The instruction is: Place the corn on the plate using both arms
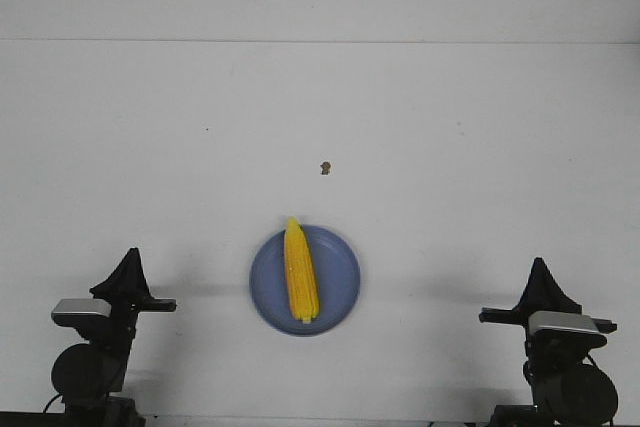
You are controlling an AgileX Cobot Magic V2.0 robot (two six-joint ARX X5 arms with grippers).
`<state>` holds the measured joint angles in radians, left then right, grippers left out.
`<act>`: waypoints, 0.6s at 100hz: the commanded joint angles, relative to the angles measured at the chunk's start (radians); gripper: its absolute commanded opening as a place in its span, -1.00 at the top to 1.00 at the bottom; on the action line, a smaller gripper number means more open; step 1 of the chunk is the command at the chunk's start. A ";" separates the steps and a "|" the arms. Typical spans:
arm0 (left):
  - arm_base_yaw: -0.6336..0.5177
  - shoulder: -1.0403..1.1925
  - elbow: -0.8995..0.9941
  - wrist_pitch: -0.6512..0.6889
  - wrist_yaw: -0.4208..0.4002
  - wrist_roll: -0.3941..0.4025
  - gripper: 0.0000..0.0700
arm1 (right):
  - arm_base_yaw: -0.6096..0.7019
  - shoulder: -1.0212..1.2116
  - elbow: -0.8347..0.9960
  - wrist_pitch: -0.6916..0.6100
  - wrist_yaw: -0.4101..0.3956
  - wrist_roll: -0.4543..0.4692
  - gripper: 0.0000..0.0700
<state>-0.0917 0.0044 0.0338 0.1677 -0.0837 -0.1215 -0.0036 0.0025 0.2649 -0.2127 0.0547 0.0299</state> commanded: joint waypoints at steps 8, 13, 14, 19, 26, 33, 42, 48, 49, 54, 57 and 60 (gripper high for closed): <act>0.000 -0.001 -0.020 0.011 -0.006 -0.001 0.96 | -0.004 -0.001 -0.073 0.101 -0.003 0.008 1.00; 0.001 -0.001 -0.020 0.011 -0.006 0.000 0.96 | -0.004 -0.001 -0.105 0.145 -0.004 0.007 1.00; 0.001 -0.001 -0.020 0.011 -0.006 0.000 0.96 | -0.004 -0.001 -0.111 0.154 -0.004 0.007 1.00; 0.000 -0.001 -0.020 0.011 -0.006 0.000 0.96 | -0.004 -0.001 -0.140 0.192 -0.007 0.008 1.00; 0.001 -0.001 -0.020 0.011 -0.006 0.000 0.96 | -0.003 -0.001 -0.178 0.240 -0.013 0.015 1.00; 0.000 -0.001 -0.020 0.011 -0.006 0.000 0.96 | -0.003 -0.001 -0.209 0.274 -0.014 0.024 1.00; 0.000 -0.001 -0.020 0.011 -0.006 0.000 0.96 | -0.003 -0.001 -0.240 0.306 -0.014 0.030 1.00; 0.000 -0.001 -0.020 0.011 -0.006 0.000 0.96 | -0.003 -0.001 -0.253 0.318 -0.014 0.029 1.00; 0.000 -0.001 -0.020 0.011 -0.006 0.000 0.96 | -0.003 -0.001 -0.253 0.317 -0.013 0.029 1.00; 0.000 -0.001 -0.020 0.011 -0.006 0.000 0.96 | -0.003 -0.001 -0.253 0.318 -0.013 0.028 1.00; 0.000 -0.001 -0.020 0.011 -0.006 0.000 0.96 | -0.003 -0.001 -0.253 0.322 -0.013 0.026 1.00; 0.000 -0.001 -0.020 0.012 -0.006 0.000 0.96 | -0.003 -0.001 -0.253 0.325 -0.013 0.026 1.00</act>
<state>-0.0917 0.0044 0.0338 0.1669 -0.0837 -0.1215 -0.0071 0.0025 0.0147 0.0948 0.0444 0.0486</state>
